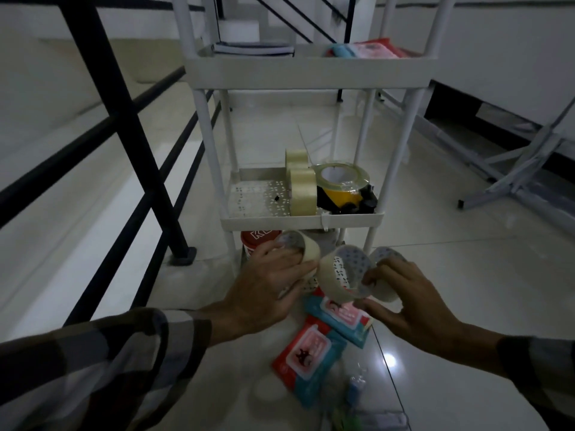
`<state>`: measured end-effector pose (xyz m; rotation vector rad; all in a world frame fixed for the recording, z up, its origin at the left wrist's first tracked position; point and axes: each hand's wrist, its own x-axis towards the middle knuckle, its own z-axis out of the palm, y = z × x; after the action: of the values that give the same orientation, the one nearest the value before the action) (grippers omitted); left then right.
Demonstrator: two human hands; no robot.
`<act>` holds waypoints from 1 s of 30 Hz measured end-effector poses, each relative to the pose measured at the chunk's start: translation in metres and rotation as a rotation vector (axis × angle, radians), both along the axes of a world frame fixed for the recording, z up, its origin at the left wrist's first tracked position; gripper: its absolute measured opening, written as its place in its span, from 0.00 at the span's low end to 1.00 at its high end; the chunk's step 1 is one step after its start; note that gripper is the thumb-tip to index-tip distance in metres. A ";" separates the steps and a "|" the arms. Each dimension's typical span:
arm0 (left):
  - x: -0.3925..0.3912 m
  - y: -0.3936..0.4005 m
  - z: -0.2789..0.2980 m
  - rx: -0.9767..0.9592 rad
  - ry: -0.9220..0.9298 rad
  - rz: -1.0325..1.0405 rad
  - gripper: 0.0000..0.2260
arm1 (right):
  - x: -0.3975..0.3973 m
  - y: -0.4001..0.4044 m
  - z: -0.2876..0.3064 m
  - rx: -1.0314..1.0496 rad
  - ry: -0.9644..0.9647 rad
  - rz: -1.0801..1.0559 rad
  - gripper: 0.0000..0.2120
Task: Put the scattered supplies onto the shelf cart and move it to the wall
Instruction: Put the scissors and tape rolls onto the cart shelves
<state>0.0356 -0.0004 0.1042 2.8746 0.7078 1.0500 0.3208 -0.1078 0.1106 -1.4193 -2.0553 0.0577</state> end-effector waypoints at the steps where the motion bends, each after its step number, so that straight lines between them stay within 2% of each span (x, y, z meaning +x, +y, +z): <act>1: -0.001 0.001 0.005 0.033 0.000 0.008 0.16 | -0.001 0.002 0.004 0.023 0.018 0.002 0.19; 6: -0.002 0.005 0.034 0.140 -0.007 0.011 0.15 | -0.006 0.007 0.022 0.101 0.071 0.002 0.18; 10: -0.006 0.008 0.055 0.233 0.024 0.104 0.14 | -0.010 0.010 0.029 0.116 0.096 -0.013 0.16; 16: -0.010 0.027 0.074 0.166 -0.072 0.274 0.13 | -0.017 0.013 0.037 0.156 0.130 0.013 0.14; 17: -0.011 0.032 0.077 0.160 -0.074 0.299 0.15 | -0.018 0.013 0.039 0.162 0.123 0.018 0.14; 19: -0.012 0.042 0.080 0.144 -0.039 0.351 0.23 | -0.021 0.014 0.039 0.157 0.119 0.019 0.14; 21: -0.011 0.055 0.075 0.095 -0.009 0.403 0.30 | -0.024 0.014 0.039 0.151 0.127 0.021 0.15; 22: -0.012 0.059 0.070 0.070 -0.011 0.413 0.30 | -0.027 0.014 0.039 0.152 0.132 0.026 0.15; 26: -0.014 0.075 0.040 0.101 -0.046 0.340 0.19 | -0.037 0.017 0.045 0.143 0.137 0.023 0.14; 30: -0.013 0.074 0.028 0.058 0.055 0.358 0.23 | -0.045 0.033 0.064 0.204 0.110 -0.006 0.15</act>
<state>0.0222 0.0734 0.1322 2.9015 1.2523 1.0352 0.2759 -0.0751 0.1747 -1.2691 -1.9091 -0.0728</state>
